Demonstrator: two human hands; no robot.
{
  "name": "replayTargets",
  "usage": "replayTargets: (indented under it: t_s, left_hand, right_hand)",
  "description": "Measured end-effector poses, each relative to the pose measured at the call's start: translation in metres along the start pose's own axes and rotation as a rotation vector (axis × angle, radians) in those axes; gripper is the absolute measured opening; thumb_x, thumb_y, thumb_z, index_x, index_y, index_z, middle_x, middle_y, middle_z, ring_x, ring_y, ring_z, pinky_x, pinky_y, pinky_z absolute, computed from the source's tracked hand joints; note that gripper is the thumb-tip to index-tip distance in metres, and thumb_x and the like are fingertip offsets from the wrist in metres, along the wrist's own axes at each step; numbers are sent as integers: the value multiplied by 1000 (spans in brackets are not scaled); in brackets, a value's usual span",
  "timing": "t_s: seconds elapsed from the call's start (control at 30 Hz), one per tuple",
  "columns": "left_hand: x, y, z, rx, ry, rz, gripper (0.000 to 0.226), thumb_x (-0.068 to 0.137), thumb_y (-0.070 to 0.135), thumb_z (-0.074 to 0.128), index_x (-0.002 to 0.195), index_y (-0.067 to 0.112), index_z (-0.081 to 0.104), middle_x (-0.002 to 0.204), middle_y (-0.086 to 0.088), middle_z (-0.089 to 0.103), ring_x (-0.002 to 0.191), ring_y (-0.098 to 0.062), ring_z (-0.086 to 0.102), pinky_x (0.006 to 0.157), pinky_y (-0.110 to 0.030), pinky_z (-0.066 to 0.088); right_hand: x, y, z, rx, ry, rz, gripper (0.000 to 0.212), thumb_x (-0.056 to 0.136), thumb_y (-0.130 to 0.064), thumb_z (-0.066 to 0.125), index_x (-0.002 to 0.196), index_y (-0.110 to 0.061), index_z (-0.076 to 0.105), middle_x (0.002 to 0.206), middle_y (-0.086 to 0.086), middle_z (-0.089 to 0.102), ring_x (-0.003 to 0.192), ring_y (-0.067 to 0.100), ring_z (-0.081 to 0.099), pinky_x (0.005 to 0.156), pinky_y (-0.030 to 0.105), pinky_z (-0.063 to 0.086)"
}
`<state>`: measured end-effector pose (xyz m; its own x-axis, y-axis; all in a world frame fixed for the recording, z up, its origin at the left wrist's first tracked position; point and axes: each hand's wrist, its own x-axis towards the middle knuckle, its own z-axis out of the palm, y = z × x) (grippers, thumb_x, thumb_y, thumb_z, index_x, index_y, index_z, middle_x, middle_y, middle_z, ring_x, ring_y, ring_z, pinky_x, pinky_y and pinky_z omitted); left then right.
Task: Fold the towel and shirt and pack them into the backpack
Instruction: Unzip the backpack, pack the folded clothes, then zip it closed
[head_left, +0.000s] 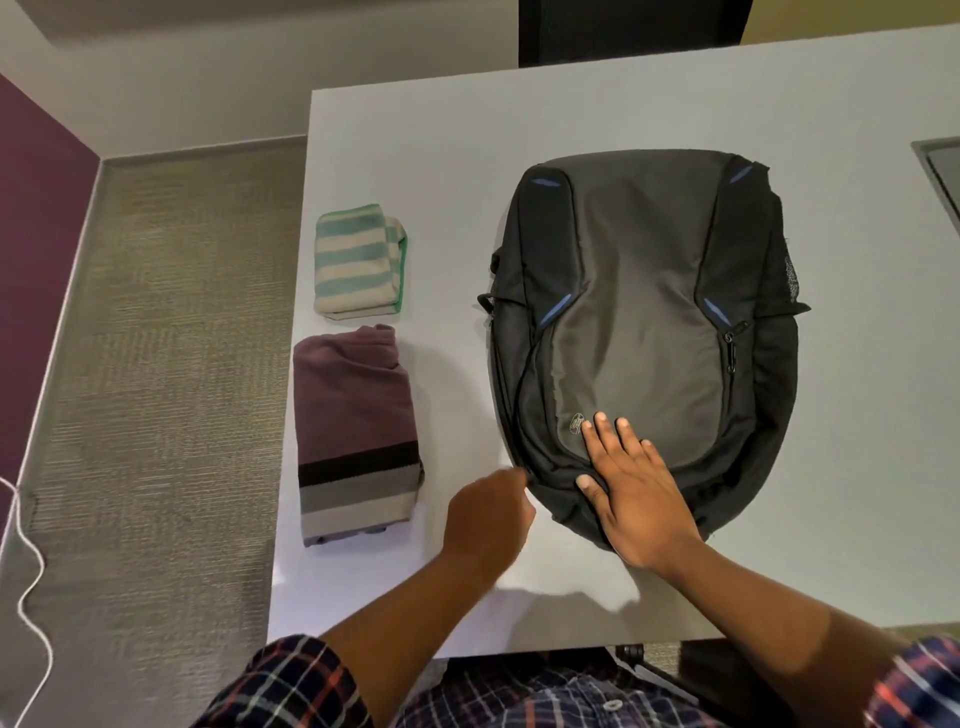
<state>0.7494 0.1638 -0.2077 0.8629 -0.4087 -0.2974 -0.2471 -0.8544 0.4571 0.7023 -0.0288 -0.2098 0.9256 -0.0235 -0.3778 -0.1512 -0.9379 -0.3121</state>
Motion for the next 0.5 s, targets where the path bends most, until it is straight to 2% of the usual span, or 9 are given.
replayTargets:
  t_s: [0.1, 0.23, 0.3, 0.33, 0.37, 0.4, 0.43, 0.47, 0.5]
  left_hand:
    - [-21, 17, 11, -58, -44, 23, 9, 87, 18, 47, 78, 18, 50, 75, -5, 61, 67, -28, 59, 56, -31, 40]
    - [-23, 24, 8, -83, -35, 9, 13, 87, 22, 46, 76, 20, 40, 77, -4, 58, 68, -28, 57, 56, -31, 36]
    - [-25, 21, 5, -74, -33, 4, 15, 90, 23, 45, 77, 21, 38, 81, -3, 58, 71, -28, 57, 58, -30, 33]
    - [-27, 20, 3, -68, -32, 8, 16, 91, 24, 45, 77, 21, 38, 81, -1, 55, 72, -27, 57, 58, -30, 33]
    - [-28, 18, 2, -67, -33, 15, 17, 92, 24, 45, 77, 21, 37, 79, 1, 52, 71, -27, 57, 58, -30, 32]
    - [-28, 17, -1, -66, -36, 24, 19, 92, 24, 45, 75, 21, 37, 77, 3, 48, 70, -27, 57, 57, -30, 32]
    - [-28, 16, -2, -60, -38, 33, 20, 92, 24, 45, 74, 21, 36, 75, 4, 44, 69, -27, 56, 56, -30, 31]
    - [-28, 16, -4, -52, -36, 40, 21, 91, 24, 46, 73, 22, 35, 74, 5, 43, 67, -26, 55, 55, -29, 30]
    - [-28, 15, -6, -48, -32, 43, 22, 91, 24, 46, 72, 22, 35, 73, 5, 42, 65, -26, 54, 55, -29, 29]
  right_hand:
    - [0, 0, 1, 10, 25, -3, 72, 91, -64, -6, 155, -31, -7, 161, -12, -13, 148, 10, -18, 119, 31, -8]
    - [1, -1, -1, 72, 24, -26, 73, 93, -67, 0, 155, -30, -5, 161, -12, -12, 149, 11, -17, 122, 33, -5]
    - [-1, -7, -12, 231, 37, -2, 70, 97, -61, 26, 156, -26, 16, 162, -9, 7, 151, 12, -2, 122, 31, 5]
    - [-5, -11, -19, 320, 117, 3, 60, 98, -53, 41, 150, -23, 37, 157, -6, 31, 150, 15, 18, 120, 30, 19]
    - [-10, -16, -25, 364, 250, -15, 42, 97, -44, 52, 132, -21, 58, 138, -5, 57, 136, 17, 44, 110, 30, 37]
    - [-16, -24, -31, 358, 368, -12, 21, 95, -37, 59, 107, -21, 67, 107, -8, 70, 108, 15, 61, 91, 29, 48]
    - [-22, -31, -35, 363, 423, 12, 12, 92, -33, 63, 86, -22, 65, 80, -13, 67, 81, 10, 62, 72, 30, 50]
    - [-27, -37, -37, 390, 409, 80, 20, 90, -32, 66, 73, -24, 60, 62, -13, 59, 63, 7, 57, 61, 31, 47]
    - [-31, -44, -38, 441, 336, 167, 27, 89, -33, 66, 65, -23, 58, 52, -11, 56, 54, 7, 54, 56, 33, 46]
